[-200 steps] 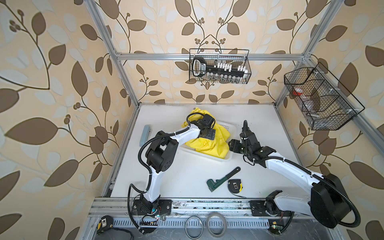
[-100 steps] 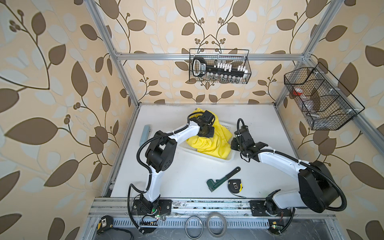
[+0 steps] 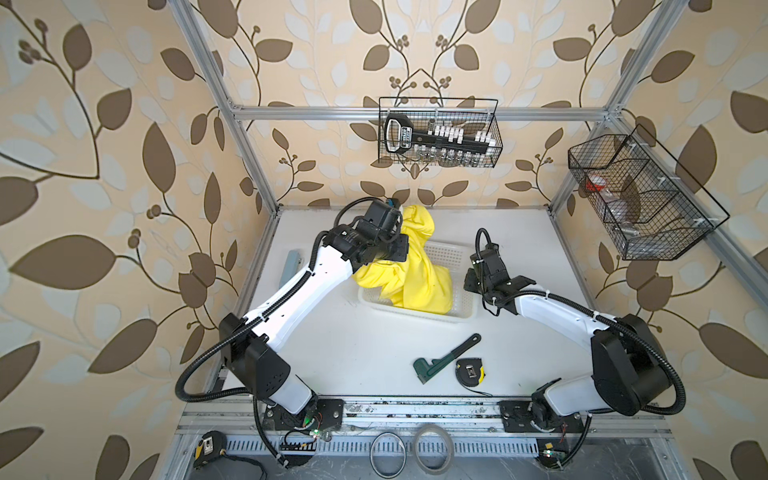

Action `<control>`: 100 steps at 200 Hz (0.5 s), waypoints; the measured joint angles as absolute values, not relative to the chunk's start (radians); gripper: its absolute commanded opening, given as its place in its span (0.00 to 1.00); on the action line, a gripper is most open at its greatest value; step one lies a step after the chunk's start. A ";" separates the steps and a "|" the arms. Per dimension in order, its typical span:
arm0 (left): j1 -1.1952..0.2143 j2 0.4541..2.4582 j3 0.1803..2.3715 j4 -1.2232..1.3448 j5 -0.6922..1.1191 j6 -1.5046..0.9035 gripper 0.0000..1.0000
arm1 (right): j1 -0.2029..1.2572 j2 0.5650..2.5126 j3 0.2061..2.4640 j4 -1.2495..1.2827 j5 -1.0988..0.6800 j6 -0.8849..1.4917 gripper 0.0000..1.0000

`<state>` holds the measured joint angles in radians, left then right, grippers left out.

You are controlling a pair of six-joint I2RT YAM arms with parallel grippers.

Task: Fold and stack the trousers
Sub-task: Move the basket to the top-center of the table.

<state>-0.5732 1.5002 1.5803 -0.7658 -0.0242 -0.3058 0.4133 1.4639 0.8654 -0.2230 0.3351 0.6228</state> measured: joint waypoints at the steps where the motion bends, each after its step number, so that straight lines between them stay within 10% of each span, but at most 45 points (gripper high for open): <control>1: -0.570 1.494 1.576 -0.768 -0.027 -0.306 0.00 | 0.410 1.464 0.866 -0.223 0.334 0.620 0.14; 100: -0.244 1.134 1.285 -0.968 -0.253 -0.314 0.00 | 0.083 1.562 0.991 -0.213 0.262 0.413 0.13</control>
